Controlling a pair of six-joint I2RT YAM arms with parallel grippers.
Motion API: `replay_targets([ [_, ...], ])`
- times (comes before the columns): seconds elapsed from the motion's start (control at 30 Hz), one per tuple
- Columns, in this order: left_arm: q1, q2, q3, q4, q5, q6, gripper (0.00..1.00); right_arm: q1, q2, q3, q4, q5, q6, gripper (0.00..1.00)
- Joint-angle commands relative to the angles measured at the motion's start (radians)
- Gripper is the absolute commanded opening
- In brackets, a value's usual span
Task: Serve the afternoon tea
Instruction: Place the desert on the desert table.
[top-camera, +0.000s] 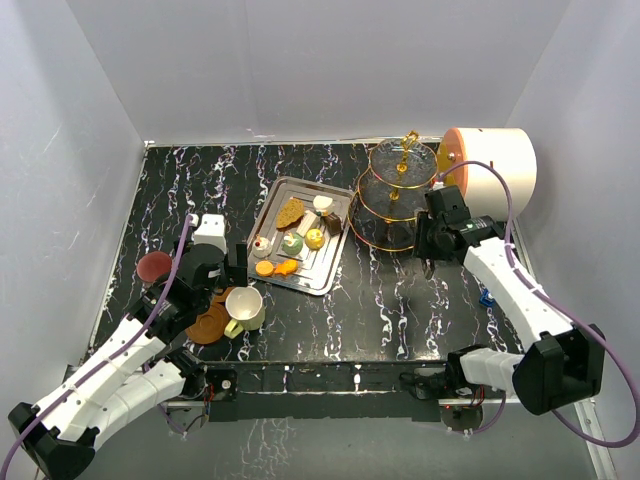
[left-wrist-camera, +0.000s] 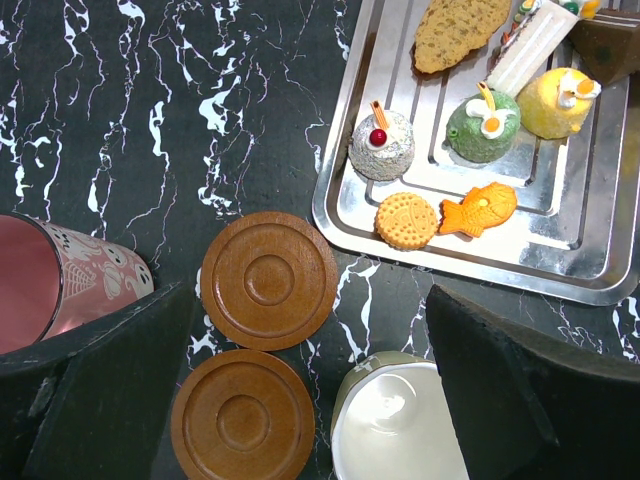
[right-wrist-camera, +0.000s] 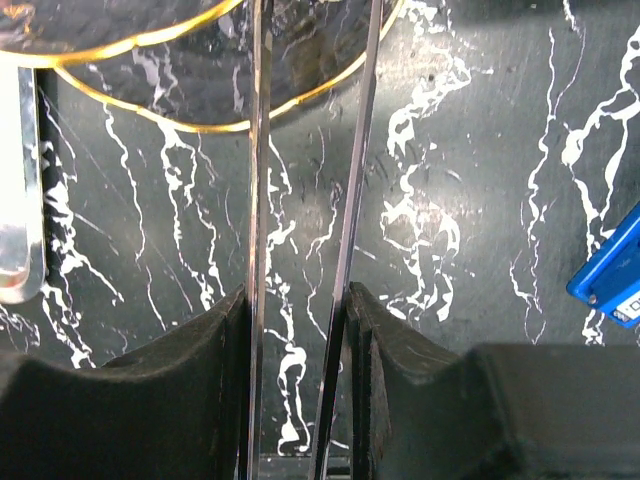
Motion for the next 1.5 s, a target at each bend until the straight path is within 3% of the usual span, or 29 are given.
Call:
replay_targets([
  [0.0, 0.003, -0.004, 0.020, 0.005, -0.010, 0.005, 0.99, -0.053, 0.029, -0.003, 0.146, -0.024, -0.035, 0.26],
  [0.87, 0.003, 0.030, 0.015, 0.029, 0.030, 0.019, 0.99, -0.167, 0.129, -0.153, 0.521, -0.142, -0.092, 0.31],
  [1.13, 0.038, 0.192, 0.090, 0.075, 0.236, 0.019, 0.99, -0.187, 0.104, -0.176, 0.525, -0.156, -0.092, 0.41],
  [1.23, 0.135, 0.305, 0.174, 0.085, 0.383, 0.017, 0.99, -0.189, 0.089, -0.180, 0.520, -0.155, -0.086, 0.47],
  [1.47, 0.378, 0.478, 0.343, 0.060, 0.636, 0.023, 0.99, -0.193, 0.078, -0.163, 0.461, -0.151, -0.075, 0.48],
])
